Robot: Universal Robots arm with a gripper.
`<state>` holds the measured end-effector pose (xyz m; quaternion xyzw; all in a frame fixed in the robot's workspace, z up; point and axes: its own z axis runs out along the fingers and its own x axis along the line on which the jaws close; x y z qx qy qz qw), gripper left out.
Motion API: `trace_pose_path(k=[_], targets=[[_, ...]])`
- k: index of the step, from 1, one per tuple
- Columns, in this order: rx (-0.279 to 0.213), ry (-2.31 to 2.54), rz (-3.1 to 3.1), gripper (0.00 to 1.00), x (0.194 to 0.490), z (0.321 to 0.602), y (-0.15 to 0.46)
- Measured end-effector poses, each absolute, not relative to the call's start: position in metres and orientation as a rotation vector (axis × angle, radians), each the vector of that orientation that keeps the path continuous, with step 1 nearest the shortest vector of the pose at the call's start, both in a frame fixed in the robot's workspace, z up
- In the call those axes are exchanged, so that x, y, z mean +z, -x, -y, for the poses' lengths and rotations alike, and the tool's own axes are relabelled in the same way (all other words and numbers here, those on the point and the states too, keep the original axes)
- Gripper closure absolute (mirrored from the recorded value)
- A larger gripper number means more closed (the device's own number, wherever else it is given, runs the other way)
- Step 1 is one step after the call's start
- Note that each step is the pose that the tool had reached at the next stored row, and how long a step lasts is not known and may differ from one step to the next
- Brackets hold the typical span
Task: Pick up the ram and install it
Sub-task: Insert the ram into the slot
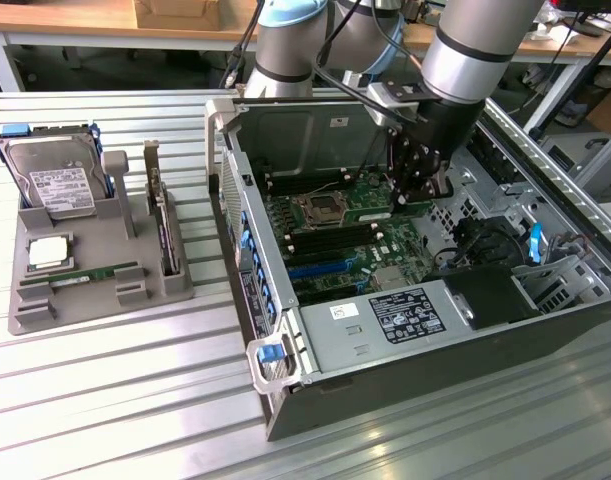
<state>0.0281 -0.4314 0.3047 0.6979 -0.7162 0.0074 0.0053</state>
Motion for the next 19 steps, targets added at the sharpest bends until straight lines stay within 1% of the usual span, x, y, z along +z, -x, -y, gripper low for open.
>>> trace_pose_path(k=[19], targets=[[0.023,-2.185,2.242,0.88,0.2991,0.4313,-0.0281]])
